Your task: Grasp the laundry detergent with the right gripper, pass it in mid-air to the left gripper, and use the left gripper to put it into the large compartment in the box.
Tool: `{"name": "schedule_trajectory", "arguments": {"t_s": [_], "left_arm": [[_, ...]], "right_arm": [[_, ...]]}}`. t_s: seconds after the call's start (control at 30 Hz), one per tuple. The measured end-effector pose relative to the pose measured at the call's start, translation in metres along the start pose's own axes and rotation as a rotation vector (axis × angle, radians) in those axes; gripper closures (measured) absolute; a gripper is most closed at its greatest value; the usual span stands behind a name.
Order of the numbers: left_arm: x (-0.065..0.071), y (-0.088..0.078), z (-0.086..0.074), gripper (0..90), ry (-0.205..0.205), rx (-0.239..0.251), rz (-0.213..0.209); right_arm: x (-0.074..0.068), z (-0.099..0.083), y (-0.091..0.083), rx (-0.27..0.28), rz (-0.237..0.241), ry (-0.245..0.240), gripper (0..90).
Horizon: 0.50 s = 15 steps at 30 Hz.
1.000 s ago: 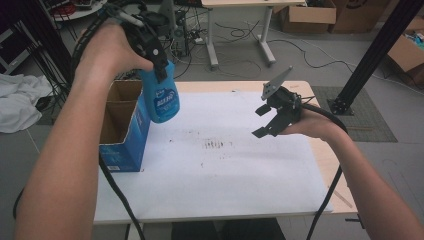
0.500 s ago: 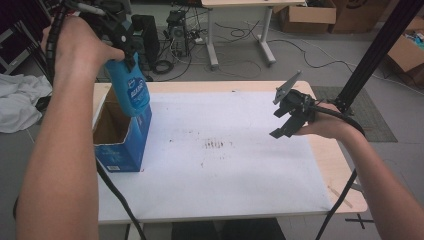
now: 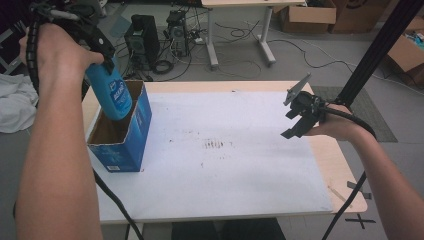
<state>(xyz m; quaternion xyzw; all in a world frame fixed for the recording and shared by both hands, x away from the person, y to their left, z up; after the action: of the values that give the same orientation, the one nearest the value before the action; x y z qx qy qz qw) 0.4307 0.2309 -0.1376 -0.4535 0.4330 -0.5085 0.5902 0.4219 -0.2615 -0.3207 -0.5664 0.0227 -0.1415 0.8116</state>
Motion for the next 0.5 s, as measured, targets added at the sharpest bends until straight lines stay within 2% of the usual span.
{"name": "schedule_trajectory", "arguments": {"t_s": [0.27,0.5], "left_arm": [[-0.012,0.007,-0.002,38.6,-0.049,0.001,0.017],[-0.013,0.017,-0.005,38.6,-0.061,-0.012,0.016]], "right_arm": [[0.002,-0.006,0.003,-0.007,-0.003,0.013,23.3],[0.002,-0.006,0.004,-0.004,-0.002,0.015,23.3]]}}
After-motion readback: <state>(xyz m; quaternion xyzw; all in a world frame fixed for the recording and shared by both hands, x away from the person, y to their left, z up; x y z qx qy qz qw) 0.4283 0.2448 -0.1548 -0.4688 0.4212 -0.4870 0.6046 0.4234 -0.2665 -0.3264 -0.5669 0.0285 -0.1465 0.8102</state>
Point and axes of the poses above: each handheld gripper's, and its own axes: y roughly forward along the jaws, z roughly out of its top, x roughly to its right, the point moved 5 cm from there along y, roughly forward along the jaws, and after that the axes turned 8 degrees about -y, right-handed, at the moved point
